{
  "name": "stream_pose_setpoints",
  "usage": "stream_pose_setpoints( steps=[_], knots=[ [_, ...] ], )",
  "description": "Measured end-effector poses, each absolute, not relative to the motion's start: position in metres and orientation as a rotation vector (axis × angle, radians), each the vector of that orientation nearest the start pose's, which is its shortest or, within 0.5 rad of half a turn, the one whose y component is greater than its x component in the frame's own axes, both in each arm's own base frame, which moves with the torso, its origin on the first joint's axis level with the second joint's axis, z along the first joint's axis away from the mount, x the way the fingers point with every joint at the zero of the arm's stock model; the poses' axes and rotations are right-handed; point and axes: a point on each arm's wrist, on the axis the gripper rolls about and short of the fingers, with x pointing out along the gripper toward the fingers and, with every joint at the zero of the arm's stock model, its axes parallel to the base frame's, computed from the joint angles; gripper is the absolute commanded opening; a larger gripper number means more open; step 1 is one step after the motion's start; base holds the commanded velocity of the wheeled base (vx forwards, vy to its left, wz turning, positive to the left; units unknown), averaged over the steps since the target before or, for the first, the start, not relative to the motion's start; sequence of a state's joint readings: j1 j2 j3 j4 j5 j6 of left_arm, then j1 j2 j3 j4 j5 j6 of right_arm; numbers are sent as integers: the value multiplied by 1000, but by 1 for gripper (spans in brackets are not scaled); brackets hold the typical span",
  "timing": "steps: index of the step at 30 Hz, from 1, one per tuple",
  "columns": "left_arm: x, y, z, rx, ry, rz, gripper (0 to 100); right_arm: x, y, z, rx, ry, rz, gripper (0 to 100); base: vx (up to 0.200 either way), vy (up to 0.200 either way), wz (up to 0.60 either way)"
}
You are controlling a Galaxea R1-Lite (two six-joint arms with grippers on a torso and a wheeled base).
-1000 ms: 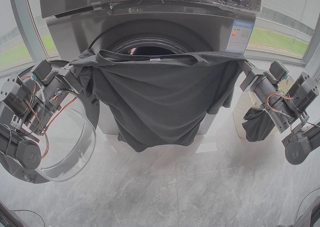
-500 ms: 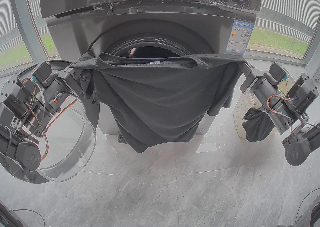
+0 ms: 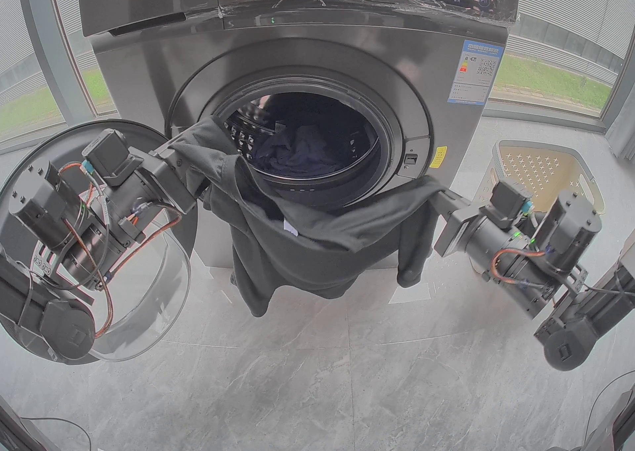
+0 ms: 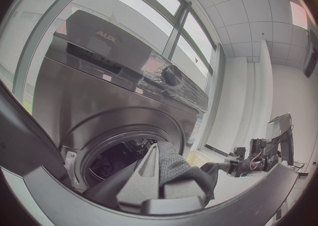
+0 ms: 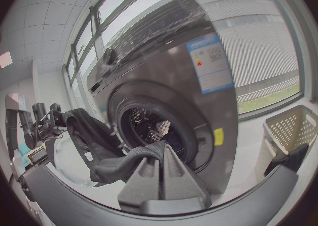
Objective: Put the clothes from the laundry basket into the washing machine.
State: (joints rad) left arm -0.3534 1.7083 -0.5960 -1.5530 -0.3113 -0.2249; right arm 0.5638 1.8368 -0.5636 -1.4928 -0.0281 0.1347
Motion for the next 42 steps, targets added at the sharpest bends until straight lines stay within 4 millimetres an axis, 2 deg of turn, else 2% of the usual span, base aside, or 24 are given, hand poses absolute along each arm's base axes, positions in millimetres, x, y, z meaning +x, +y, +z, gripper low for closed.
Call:
stream_pose_setpoints(
  steps=[5,6,11,23,32,42],
  knots=[
    [256,-115,214,-229,-357,-742,0,257,186,141,178,-96,607,0,0,0,0],
    [256,-117,213,-229,-354,-747,0,257,191,135,173,-78,618,100,0,0,0],
    [255,-125,210,-230,-346,-770,0,253,222,103,147,7,682,100,0,0,0],
    [251,-135,210,-231,-342,-805,0,251,262,47,101,135,745,100,0,0,0],
    [251,-134,211,-231,-346,-803,0,237,257,7,37,281,751,100,0,0,0],
    [252,-133,212,-232,-351,-798,0,225,245,-11,5,378,735,100,0,0,0]
  ],
)
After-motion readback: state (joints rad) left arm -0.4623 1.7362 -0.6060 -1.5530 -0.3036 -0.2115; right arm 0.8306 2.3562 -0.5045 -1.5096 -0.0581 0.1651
